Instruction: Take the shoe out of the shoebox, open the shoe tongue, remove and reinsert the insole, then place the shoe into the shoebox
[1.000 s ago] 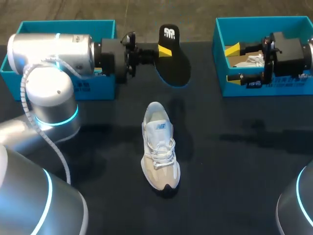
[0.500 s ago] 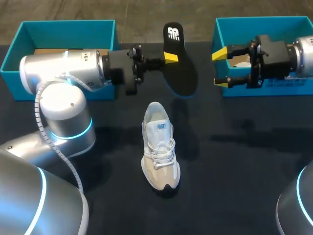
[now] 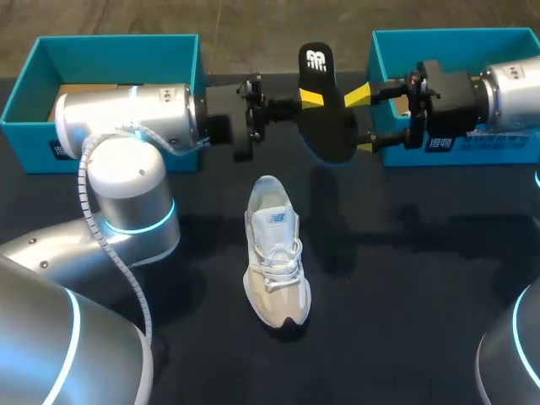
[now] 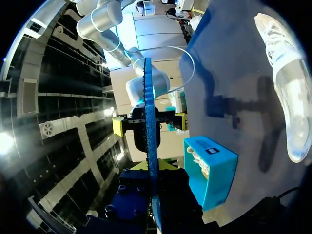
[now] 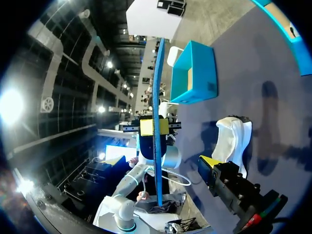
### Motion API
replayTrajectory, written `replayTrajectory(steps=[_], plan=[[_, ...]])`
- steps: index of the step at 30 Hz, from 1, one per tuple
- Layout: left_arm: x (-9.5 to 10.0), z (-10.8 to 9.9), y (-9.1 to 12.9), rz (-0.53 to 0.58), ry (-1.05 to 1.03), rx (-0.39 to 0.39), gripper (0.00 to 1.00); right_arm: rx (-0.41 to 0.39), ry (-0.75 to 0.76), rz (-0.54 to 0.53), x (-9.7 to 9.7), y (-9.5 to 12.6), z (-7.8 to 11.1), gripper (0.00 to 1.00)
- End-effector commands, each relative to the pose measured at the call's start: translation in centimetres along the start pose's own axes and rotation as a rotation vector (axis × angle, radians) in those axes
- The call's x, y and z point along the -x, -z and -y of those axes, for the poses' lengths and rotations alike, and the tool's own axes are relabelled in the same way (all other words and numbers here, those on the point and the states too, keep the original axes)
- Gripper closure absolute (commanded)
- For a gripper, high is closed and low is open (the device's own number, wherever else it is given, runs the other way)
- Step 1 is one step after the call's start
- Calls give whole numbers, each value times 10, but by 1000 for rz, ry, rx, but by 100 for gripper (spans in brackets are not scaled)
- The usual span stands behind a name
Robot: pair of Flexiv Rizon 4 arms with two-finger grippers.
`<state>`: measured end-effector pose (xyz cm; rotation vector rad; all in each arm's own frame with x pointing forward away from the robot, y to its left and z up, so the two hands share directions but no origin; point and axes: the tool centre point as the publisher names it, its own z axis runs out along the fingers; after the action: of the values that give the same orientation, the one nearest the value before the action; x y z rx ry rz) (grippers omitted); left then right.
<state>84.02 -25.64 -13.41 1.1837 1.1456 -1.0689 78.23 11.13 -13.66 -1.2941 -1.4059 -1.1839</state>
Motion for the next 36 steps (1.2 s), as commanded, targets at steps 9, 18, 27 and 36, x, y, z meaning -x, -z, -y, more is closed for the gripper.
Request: replayTrajectory(steps=[9,18,27,36], plan=[[-2,-2,-12,-2,7,-14,100,-19,0,-18,4,-13,-8,16],[0,-2,-17,-2,2,-25,100,-28,1,-24,5,-17,-10,23],[-1,-1,-18,0,3,-32,100,-35,-1,-29,5,-19,-9,38],[1,3,-18,1,3,-35,100,-30,-3,-29,8,-17,-8,52]])
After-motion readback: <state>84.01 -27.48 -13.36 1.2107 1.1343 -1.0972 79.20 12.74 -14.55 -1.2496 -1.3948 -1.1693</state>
